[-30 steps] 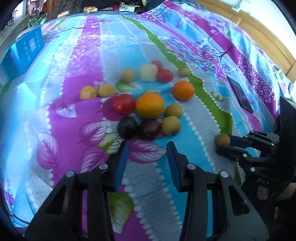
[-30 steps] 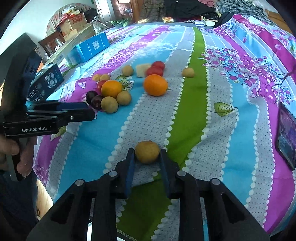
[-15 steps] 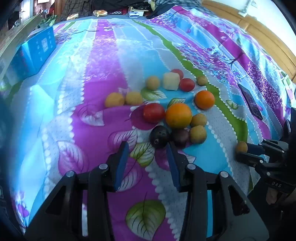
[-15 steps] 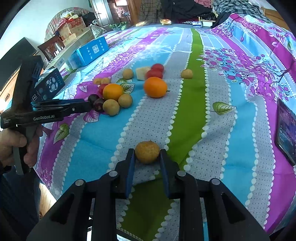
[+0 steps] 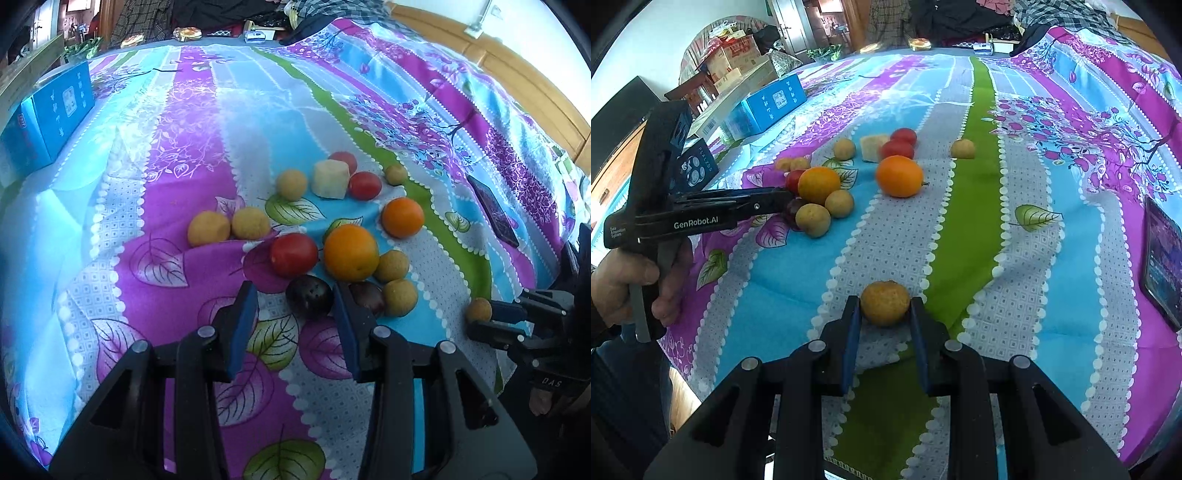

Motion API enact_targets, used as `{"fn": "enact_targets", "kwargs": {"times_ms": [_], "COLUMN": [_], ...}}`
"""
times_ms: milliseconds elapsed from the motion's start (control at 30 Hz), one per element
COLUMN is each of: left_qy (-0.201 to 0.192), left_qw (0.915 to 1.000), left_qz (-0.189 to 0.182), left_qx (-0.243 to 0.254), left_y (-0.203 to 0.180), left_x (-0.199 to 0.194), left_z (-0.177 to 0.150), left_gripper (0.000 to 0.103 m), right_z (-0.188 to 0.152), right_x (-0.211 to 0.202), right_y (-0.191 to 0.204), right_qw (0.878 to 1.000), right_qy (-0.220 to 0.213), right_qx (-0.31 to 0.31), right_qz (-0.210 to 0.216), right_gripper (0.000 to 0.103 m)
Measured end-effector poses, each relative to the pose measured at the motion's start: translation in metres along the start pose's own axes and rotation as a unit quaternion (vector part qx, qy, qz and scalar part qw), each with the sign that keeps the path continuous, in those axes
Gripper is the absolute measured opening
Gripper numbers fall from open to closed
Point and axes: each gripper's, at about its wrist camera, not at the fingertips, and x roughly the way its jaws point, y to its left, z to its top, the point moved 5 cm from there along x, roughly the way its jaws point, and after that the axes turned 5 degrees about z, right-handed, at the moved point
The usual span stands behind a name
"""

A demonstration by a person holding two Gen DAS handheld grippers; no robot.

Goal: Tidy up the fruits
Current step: 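Close the left tool on the dark purple plum and lift both plums, then carry both held plums over the light-blue basket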

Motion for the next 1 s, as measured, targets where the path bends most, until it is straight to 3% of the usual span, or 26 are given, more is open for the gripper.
{"fn": "enact_targets", "kwargs": {"times_ms": [100,200,433,667,1000], "left_qy": [-0.001,-0.001,-0.014,-0.060,-0.121], "left_qw": [1.0000,1.0000,0.9997,0.9939,0.9752], "left_qz": [0.000,-0.003,0.015,0.088,0.174], "left_qx": [-0.001,-0.002,-0.011,-0.027,-0.062], "left_y": [0.000,-0.002,0.000,0.022,0.065], "left_x": [0.000,0.000,-0.015,-0.073,-0.152], "left_z": [0.000,0.002,0.009,0.035,0.060], "left_gripper": [0.042,0.025,0.025,0.025,0.025], "right_z": [0.002,0.006,0.020,0.064,0.146], "right_x": [-0.001,-0.005,-0.016,-0.028,-0.032], "right_y": [0.003,0.005,0.010,0.029,0.091], "right_qw": [1.000,1.000,0.999,0.997,0.995], "right_qy": [-0.002,-0.010,-0.031,-0.056,-0.095], "right_qx": [-0.004,-0.006,-0.003,0.004,-0.005], "right_qz": [-0.003,-0.010,-0.028,-0.049,-0.042], "right_gripper": [0.029,0.029,0.029,0.029,0.029]}}
